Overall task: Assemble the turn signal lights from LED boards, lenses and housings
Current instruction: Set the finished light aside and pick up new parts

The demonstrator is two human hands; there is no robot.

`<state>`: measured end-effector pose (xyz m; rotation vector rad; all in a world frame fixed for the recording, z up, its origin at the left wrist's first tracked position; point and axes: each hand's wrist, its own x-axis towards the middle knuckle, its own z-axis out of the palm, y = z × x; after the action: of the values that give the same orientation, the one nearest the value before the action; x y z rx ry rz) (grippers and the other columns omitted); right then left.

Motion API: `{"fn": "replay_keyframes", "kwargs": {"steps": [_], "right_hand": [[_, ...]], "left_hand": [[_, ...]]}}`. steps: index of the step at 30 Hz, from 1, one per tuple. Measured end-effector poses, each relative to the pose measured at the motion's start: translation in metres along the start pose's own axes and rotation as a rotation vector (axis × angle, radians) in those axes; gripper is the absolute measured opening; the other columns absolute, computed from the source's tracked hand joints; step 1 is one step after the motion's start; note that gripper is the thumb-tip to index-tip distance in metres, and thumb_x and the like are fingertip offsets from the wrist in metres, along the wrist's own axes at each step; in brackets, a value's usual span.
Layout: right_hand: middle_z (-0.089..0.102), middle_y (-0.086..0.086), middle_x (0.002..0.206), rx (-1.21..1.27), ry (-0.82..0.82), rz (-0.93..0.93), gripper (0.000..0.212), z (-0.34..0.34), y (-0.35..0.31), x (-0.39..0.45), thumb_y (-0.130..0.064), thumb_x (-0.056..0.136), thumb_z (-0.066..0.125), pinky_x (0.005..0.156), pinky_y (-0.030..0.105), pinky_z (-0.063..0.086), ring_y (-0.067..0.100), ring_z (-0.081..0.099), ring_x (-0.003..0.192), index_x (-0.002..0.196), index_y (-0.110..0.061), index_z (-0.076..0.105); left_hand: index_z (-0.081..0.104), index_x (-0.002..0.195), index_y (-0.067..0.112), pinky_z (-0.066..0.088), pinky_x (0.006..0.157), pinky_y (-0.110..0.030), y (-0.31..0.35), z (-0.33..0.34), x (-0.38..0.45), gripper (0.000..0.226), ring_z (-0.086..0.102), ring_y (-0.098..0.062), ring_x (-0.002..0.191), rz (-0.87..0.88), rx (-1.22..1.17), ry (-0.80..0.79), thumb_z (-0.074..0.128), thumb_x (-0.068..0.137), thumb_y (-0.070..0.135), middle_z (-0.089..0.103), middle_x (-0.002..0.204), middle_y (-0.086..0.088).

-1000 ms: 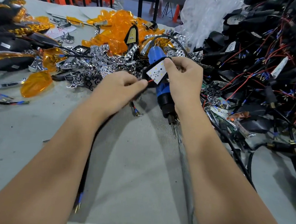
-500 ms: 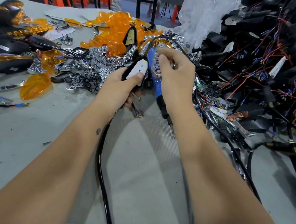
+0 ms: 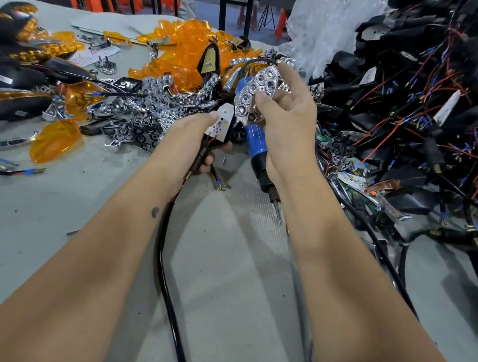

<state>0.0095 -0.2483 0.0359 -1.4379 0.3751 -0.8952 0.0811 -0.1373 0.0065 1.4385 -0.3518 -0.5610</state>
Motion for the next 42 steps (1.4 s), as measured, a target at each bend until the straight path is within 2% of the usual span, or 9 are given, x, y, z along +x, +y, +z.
{"fn": "replay_keyframes", "kwargs": {"steps": [4,10,16,22,26,32,36,39,42], "right_hand": [[0.058,0.004,0.079,0.101,-0.029,0.008,0.033,-0.003,-0.001,-0.001,0.003,0.096,0.058,0.071,0.027,0.05,0.013,0.057,0.074,0.118,-0.022,0.059],[0.06,0.001,0.073,0.074,-0.043,0.006,0.025,-0.004,-0.001,0.0,-0.002,0.095,0.062,0.065,0.027,0.049,0.01,0.055,0.065,0.117,-0.013,0.063],[0.062,-0.011,0.058,-0.025,-0.061,-0.014,0.015,-0.004,0.002,-0.001,-0.004,0.094,0.064,0.053,0.013,0.043,-0.001,0.056,0.053,0.108,-0.008,0.067],[0.062,-0.016,0.053,-0.101,-0.091,-0.028,0.012,-0.003,0.0,-0.003,-0.006,0.095,0.064,0.051,0.011,0.042,-0.004,0.054,0.051,0.102,-0.015,0.067],[0.059,-0.004,0.061,-0.181,-0.106,-0.068,0.017,-0.002,0.0,-0.005,-0.008,0.095,0.064,0.054,0.019,0.042,0.013,0.047,0.059,0.095,-0.025,0.065],[0.057,0.003,0.07,-0.273,-0.093,-0.136,0.017,-0.001,0.005,-0.003,-0.011,0.092,0.068,0.062,0.018,0.045,0.009,0.047,0.06,0.095,-0.028,0.065],[0.058,0.002,0.102,-0.347,-0.056,-0.161,0.017,-0.003,0.007,-0.001,-0.018,0.089,0.072,0.075,0.018,0.044,0.001,0.046,0.069,0.095,-0.033,0.067],[0.055,0.001,0.1,-0.335,-0.062,-0.181,0.017,-0.005,0.006,-0.002,-0.019,0.089,0.073,0.073,0.017,0.042,0.001,0.045,0.067,0.098,-0.033,0.068],[0.055,0.004,0.1,-0.299,-0.071,-0.194,0.021,-0.004,0.006,-0.001,-0.02,0.089,0.074,0.068,0.015,0.04,0.001,0.043,0.062,0.099,-0.037,0.068]], "left_hand": [[0.062,0.105,0.017,0.035,0.041,-0.018,0.004,0.002,-0.002,0.045,0.044,-0.012,0.044,-0.071,-0.134,-0.131,0.029,0.104,0.047,0.071,0.077,-0.006],[0.055,0.125,0.008,0.035,0.044,-0.02,0.006,0.001,-0.007,0.059,0.043,-0.014,0.049,-0.044,-0.14,-0.206,0.017,0.105,0.048,0.067,0.083,-0.011],[0.051,0.134,0.006,0.038,0.045,-0.021,0.007,0.003,-0.009,0.065,0.045,-0.014,0.051,-0.016,-0.162,-0.21,0.013,0.105,0.05,0.065,0.089,-0.013],[0.054,0.127,0.009,0.039,0.046,-0.02,0.009,0.004,-0.01,0.062,0.046,-0.014,0.053,-0.012,-0.182,-0.202,0.014,0.105,0.05,0.056,0.104,-0.019],[0.059,0.114,0.012,0.038,0.047,-0.022,0.009,0.004,-0.013,0.058,0.045,-0.014,0.056,0.017,-0.167,-0.235,0.014,0.105,0.048,0.057,0.094,-0.013],[0.053,0.123,0.01,0.04,0.048,-0.022,0.007,0.004,-0.012,0.052,0.047,-0.011,0.055,0.039,-0.096,-0.222,0.02,0.105,0.045,0.053,0.083,-0.004],[0.054,0.109,0.013,0.042,0.048,-0.022,0.003,0.002,-0.007,0.033,0.049,-0.012,0.052,0.067,-0.108,-0.15,0.04,0.103,0.042,0.049,0.082,-0.005],[0.062,0.09,0.023,0.043,0.048,-0.022,-0.001,-0.001,-0.004,0.013,0.049,-0.011,0.052,0.18,-0.092,-0.164,0.056,0.1,0.027,0.054,0.071,0.006],[0.066,0.096,0.024,0.042,0.048,-0.02,-0.005,-0.004,-0.003,0.007,0.047,-0.009,0.054,0.286,-0.059,-0.226,0.064,0.096,0.017,0.058,0.07,0.008]]}}
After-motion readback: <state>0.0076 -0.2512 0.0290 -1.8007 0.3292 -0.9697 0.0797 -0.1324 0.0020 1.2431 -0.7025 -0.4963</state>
